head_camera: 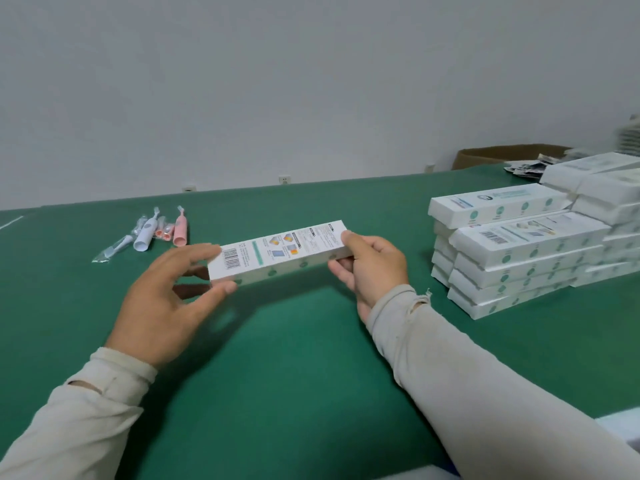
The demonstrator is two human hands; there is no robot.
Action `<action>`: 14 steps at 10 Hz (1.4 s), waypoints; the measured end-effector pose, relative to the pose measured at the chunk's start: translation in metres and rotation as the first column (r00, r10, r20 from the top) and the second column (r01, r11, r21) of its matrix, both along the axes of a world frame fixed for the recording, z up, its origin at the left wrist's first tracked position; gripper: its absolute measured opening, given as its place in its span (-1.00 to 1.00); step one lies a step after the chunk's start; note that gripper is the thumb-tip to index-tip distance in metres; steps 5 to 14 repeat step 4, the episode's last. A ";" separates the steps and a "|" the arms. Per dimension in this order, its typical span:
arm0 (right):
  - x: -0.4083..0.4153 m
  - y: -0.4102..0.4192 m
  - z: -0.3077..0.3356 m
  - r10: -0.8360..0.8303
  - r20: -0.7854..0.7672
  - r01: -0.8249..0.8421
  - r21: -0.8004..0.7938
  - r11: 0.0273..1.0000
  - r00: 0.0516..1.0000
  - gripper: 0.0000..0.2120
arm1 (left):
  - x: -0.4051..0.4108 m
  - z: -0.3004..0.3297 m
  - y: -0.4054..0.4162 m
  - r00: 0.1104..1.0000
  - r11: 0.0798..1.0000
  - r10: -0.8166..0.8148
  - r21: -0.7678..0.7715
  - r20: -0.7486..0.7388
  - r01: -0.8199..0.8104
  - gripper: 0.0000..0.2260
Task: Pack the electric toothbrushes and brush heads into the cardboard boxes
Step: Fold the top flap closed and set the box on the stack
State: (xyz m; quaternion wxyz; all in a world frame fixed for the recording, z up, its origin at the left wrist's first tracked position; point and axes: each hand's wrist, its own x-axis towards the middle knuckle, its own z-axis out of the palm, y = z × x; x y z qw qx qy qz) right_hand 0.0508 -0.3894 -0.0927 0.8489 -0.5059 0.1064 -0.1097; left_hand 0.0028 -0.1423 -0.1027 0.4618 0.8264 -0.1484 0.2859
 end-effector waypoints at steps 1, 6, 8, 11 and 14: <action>-0.001 -0.006 0.000 0.104 0.022 -0.105 0.018 0.994 0.994 -0.75 | -0.004 0.009 -0.002 0.999 0.986 -0.007 -0.165 -0.035 0.001 -0.64; -0.015 -0.007 -0.015 0.148 0.146 0.050 -0.855 0.515 0.978 -0.88 | -0.033 0.079 -0.113 0.986 0.972 -0.164 -0.173 -0.013 0.159 -0.70; -0.015 -0.007 -0.015 0.148 0.146 0.050 -0.855 0.515 0.978 -0.88 | -0.033 0.079 -0.113 0.986 0.972 -0.164 -0.173 -0.013 0.159 -0.70; -0.015 -0.007 -0.015 0.148 0.146 0.050 -0.855 0.515 0.978 -0.88 | -0.033 0.079 -0.113 0.986 0.972 -0.164 -0.173 -0.013 0.159 -0.70; -0.015 -0.007 -0.015 0.148 0.146 0.050 -0.855 0.515 0.978 -0.88 | -0.033 0.079 -0.113 0.986 0.972 -0.164 -0.173 -0.013 0.159 -0.70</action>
